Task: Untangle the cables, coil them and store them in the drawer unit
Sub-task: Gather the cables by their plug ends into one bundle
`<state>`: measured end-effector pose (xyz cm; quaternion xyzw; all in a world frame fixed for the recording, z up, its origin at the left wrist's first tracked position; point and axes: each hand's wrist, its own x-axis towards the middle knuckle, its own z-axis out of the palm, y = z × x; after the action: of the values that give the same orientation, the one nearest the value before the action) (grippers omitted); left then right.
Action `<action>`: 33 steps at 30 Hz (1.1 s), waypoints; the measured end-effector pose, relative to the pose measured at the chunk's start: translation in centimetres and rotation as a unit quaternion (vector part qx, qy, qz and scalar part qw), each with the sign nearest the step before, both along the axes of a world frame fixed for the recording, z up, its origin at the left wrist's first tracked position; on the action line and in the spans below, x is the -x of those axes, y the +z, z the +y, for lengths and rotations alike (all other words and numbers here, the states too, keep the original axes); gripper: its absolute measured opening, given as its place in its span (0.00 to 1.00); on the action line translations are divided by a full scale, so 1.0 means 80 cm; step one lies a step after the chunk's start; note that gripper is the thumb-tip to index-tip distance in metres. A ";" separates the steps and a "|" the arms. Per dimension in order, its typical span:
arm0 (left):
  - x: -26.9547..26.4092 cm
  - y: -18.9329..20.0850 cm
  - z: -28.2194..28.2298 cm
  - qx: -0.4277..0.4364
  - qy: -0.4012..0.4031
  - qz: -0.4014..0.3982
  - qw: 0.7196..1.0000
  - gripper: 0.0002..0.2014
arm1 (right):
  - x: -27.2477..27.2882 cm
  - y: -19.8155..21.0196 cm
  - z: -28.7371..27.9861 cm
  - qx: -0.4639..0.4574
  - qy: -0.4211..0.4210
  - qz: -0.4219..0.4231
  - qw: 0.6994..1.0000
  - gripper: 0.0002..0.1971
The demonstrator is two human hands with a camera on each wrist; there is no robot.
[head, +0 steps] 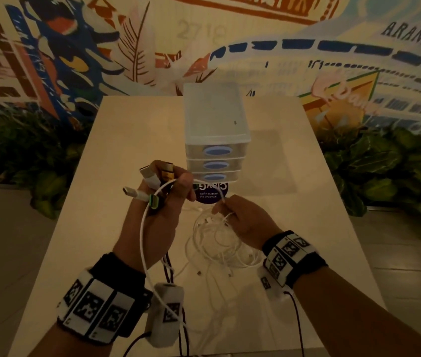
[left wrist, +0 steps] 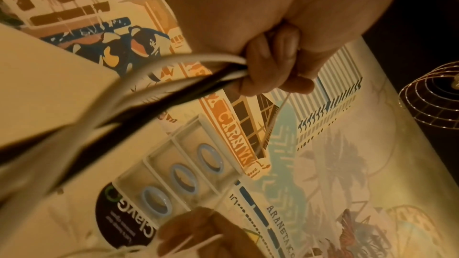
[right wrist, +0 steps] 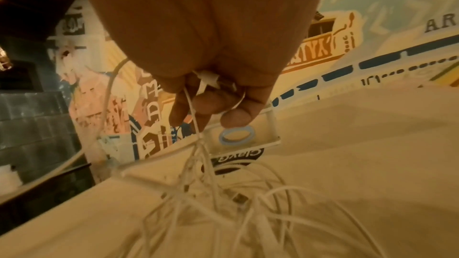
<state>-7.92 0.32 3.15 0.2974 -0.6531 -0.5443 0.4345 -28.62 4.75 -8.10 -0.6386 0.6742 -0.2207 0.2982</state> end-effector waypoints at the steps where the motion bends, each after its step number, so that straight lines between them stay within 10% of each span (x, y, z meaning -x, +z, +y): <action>1: -0.004 0.000 -0.001 0.002 0.007 -0.006 1.000 0.07 | 0.003 0.004 -0.001 0.019 -0.024 -0.014 0.999 0.15; 9: -0.022 0.002 -0.002 0.042 0.047 -0.054 0.997 0.04 | 0.014 0.026 0.000 0.093 -0.107 -0.146 0.979 0.12; 22: -0.003 -0.038 -0.004 -0.037 -0.020 -0.131 0.990 0.11 | -0.022 0.055 -0.006 0.114 0.096 0.029 0.988 0.12; 33: 0.001 -0.035 -0.009 -0.075 -0.004 -0.053 0.996 0.15 | -0.021 -0.011 -0.011 -0.010 0.071 0.039 0.997 0.12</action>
<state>-8.00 -0.43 0.38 0.3552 -0.6338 -0.5768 0.3735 -26.93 3.89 -9.00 -0.6902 0.6401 -0.1675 0.2930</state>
